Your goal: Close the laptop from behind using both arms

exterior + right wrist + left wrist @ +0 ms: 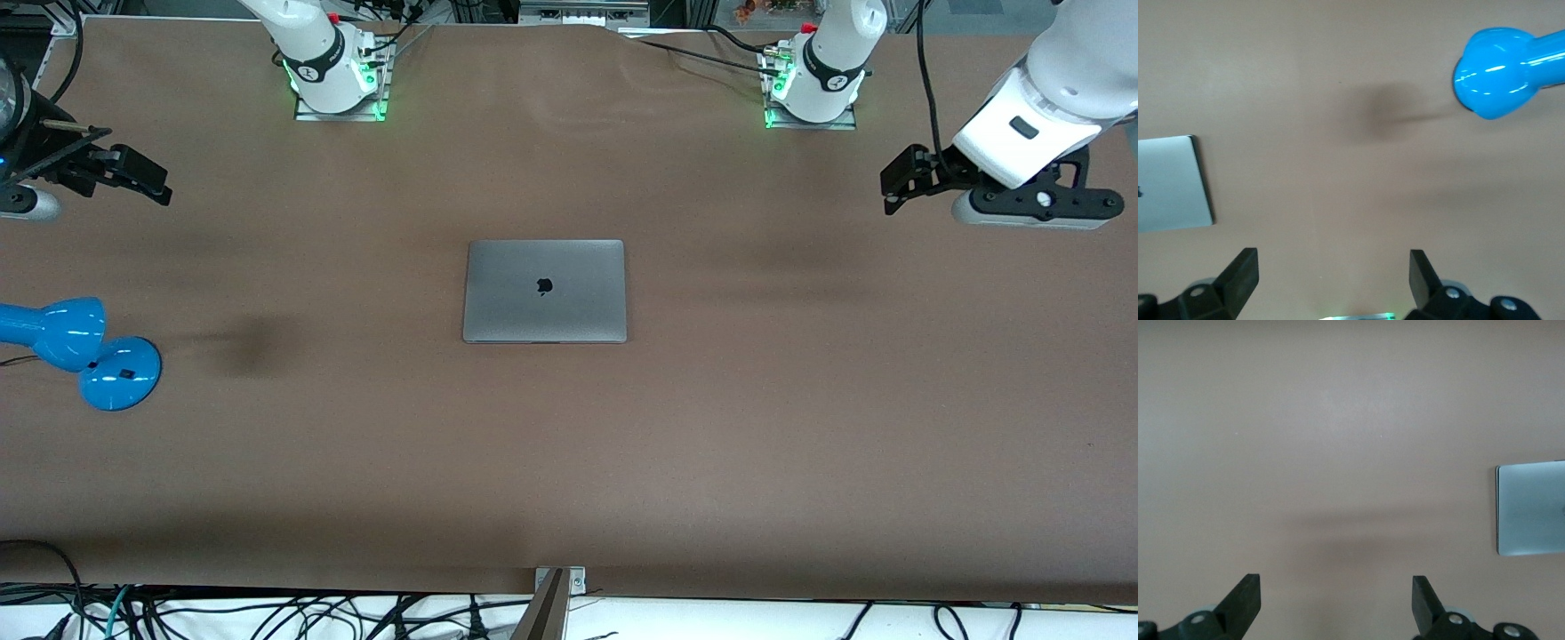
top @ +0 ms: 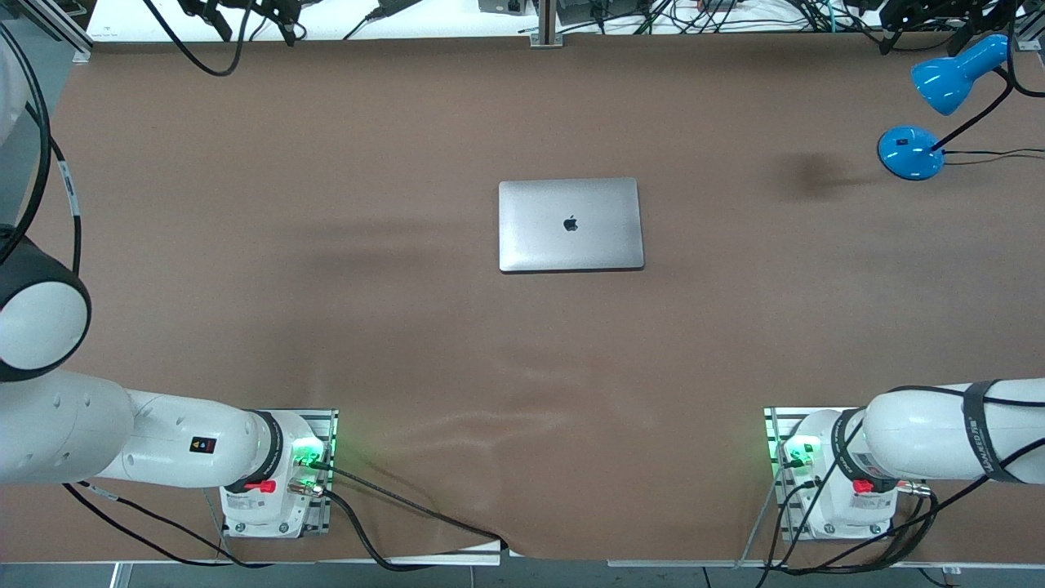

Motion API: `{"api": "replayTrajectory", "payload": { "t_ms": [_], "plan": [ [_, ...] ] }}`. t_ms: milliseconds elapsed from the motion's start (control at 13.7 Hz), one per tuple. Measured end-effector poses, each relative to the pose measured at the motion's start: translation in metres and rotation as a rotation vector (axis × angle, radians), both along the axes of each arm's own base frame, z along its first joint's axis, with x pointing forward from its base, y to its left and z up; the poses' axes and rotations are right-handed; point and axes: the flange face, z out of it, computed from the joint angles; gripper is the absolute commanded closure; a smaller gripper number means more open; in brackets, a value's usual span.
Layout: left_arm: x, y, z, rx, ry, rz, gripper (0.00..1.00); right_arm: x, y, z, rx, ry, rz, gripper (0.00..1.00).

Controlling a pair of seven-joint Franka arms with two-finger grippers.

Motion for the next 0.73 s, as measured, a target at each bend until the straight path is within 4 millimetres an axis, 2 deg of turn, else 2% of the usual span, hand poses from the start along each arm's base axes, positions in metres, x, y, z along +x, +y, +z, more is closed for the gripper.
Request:
{"api": "replayTrajectory", "payload": {
  "t_ms": [219,438,730],
  "plan": [
    [-0.019,0.002,-0.021,0.003,-0.012,0.000,0.00,0.000,0.000,0.000,0.005,-0.001,-0.001,0.00],
    [-0.032,0.005,-0.017,0.005,-0.022,0.001,0.00,0.000,-0.004,0.000,0.006,-0.001,-0.009,0.00],
    [-0.035,0.004,-0.016,0.005,-0.024,-0.001,0.00,0.000,-0.006,0.000,0.006,-0.002,-0.013,0.00]
  ]
}}
